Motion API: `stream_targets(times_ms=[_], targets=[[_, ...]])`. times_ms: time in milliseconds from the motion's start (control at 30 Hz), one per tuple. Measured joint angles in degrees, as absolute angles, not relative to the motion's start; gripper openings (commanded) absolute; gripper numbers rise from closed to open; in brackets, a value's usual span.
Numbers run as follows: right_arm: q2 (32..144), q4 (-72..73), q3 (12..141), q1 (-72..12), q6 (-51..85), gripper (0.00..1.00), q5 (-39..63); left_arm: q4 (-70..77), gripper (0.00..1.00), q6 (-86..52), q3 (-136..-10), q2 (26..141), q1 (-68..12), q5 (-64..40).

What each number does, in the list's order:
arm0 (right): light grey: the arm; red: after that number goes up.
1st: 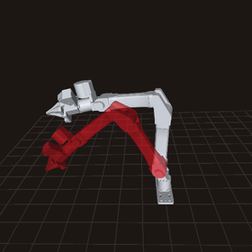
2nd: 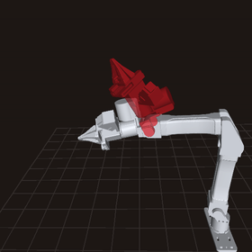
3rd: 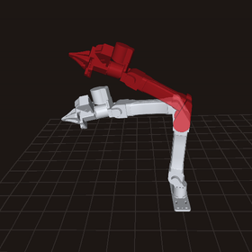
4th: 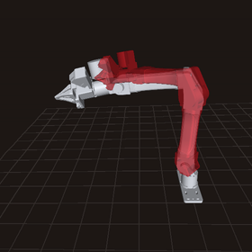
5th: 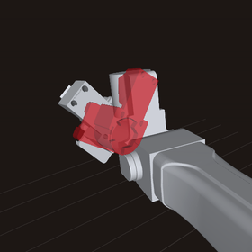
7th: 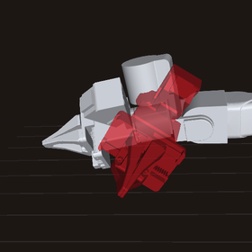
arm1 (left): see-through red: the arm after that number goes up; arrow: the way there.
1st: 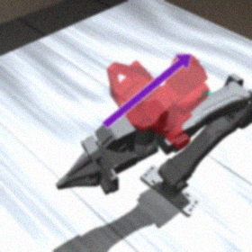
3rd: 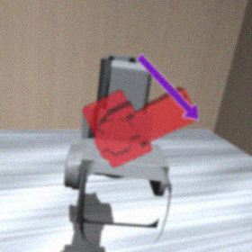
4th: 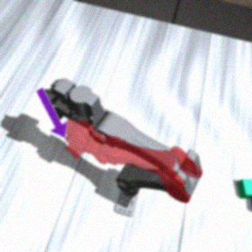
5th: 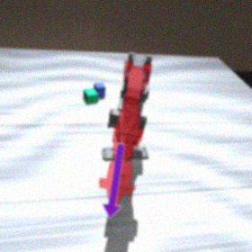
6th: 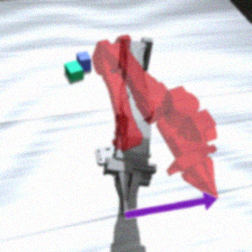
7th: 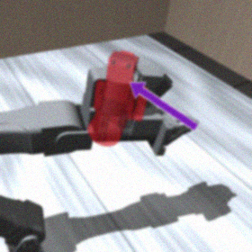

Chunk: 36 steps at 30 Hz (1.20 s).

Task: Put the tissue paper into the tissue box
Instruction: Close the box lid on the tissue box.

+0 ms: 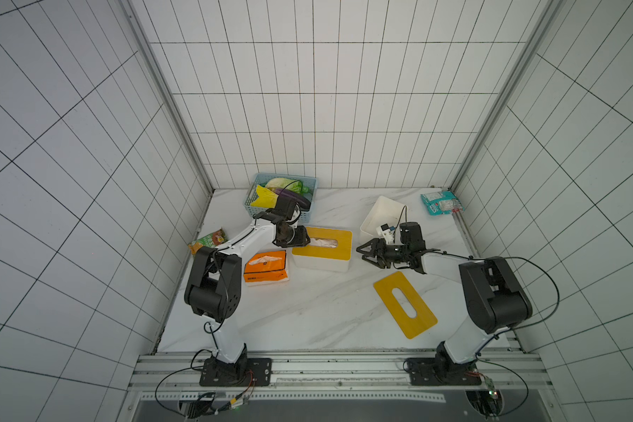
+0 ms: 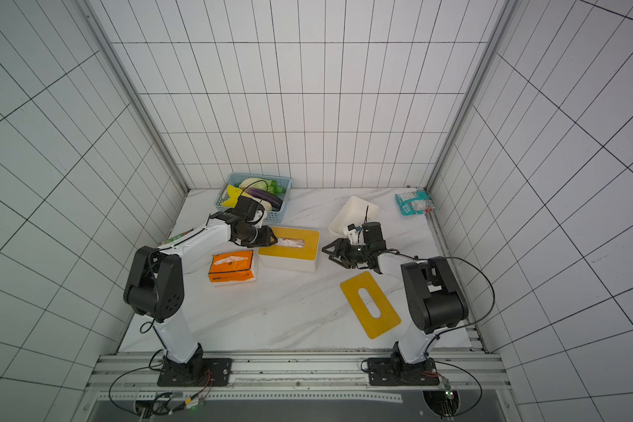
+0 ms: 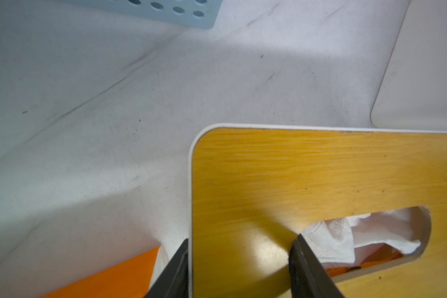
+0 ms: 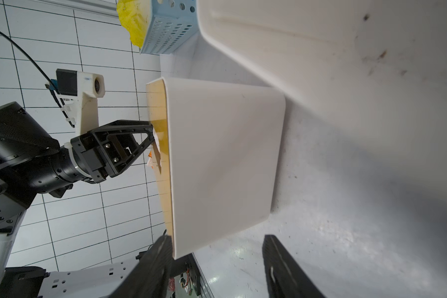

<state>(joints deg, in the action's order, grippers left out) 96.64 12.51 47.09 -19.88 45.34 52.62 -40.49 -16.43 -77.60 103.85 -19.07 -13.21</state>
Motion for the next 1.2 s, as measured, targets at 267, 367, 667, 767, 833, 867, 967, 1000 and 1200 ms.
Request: stream_targets(times_ms=[267,367,667,767,833,867,967,1000,1200], targets=[[97.82,3.64,56.88,-23.81,39.70,0.66,48.36,-40.53,0.29,-16.40,-77.62,103.85,-19.07,-13.23],[99.59,1.37,58.92,-24.80,37.95,0.66,45.71,-40.53,0.29,-16.40,-77.62,103.85,-19.07,-13.26],[102.85,-6.22,62.37,-26.41,30.85,0.58,40.05,-41.01,0.49,-15.97,-77.62,103.72,-19.07,-12.86],[102.37,-9.02,63.66,-26.87,28.36,0.58,37.98,-41.17,0.57,-16.05,-77.47,103.44,-19.07,-12.86],[101.43,-11.88,64.71,-27.29,26.44,0.59,35.64,-41.15,0.62,-16.32,-76.79,102.80,-19.07,-13.23],[100.71,-14.11,65.45,-27.59,25.10,0.60,33.78,-41.08,0.65,-16.38,-76.29,102.06,-19.05,-13.69],[98.76,-20.86,68.77,-28.86,21.52,0.61,29.02,-40.49,0.72,-16.69,-74.96,98.89,-19.05,-14.31],[98.19,-23.11,70.63,-29.41,20.23,0.61,27.33,-40.10,0.74,-16.75,-74.52,97.49,-19.05,-14.39],[97.58,-31.46,83.35,-36.23,16.51,0.63,19.75,-35.46,0.79,-17.28,-70.67,88.58,-18.81,-11.84]])
